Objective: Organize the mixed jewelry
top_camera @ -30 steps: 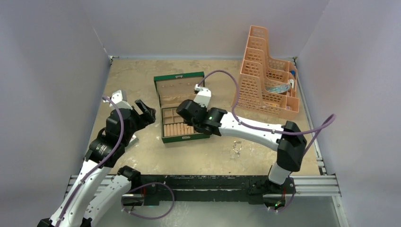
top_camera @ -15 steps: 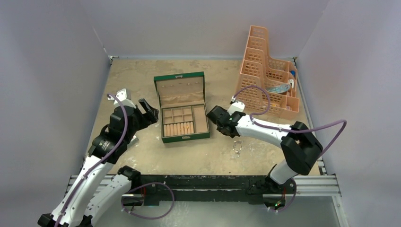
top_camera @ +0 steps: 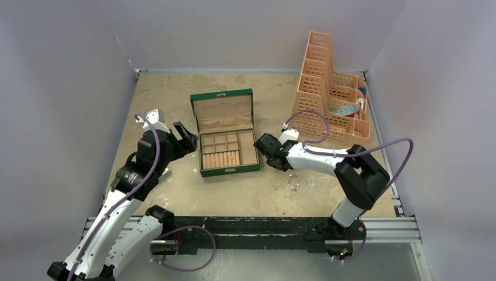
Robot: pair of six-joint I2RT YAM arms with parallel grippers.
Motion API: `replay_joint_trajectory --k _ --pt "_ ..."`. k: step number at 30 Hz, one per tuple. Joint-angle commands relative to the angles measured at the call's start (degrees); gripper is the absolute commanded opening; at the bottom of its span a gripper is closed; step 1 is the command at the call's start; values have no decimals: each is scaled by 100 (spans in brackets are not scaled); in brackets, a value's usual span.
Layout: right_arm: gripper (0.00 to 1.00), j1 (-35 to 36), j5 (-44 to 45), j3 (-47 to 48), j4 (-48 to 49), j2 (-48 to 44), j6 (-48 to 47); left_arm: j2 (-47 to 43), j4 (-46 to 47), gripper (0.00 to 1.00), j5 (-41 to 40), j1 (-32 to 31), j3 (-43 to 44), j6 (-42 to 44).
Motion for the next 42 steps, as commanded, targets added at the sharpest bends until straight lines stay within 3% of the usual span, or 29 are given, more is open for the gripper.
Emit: replay_joint_trajectory --k 1,14,18,22,25,31,37,42 --pt "24 -22 242 69 -88 95 109 -5 235 78 53 -9 26 108" --pt "12 -25 203 -99 108 294 90 23 271 78 129 -5 21 -22" --pt "6 -25 208 -111 155 283 63 37 438 78 476 -7 -2 -34" --pt "1 -29 312 -77 204 -2 -13 199 715 81 1033 -9 -27 126" --pt "0 -21 431 -27 300 -421 -133 492 865 89 1516 -9 -39 257" --pt "0 0 -27 -44 1116 -1429 -833 1174 1174 84 2664 -9 -20 287" --pt "0 180 -1113 -165 2507 -1916 -1802 1495 2295 84 4059 -9 -408 -263" --pt "0 630 -1557 35 2996 -1774 -2329 1583 3538 86 4394 -9 -938 -1050"
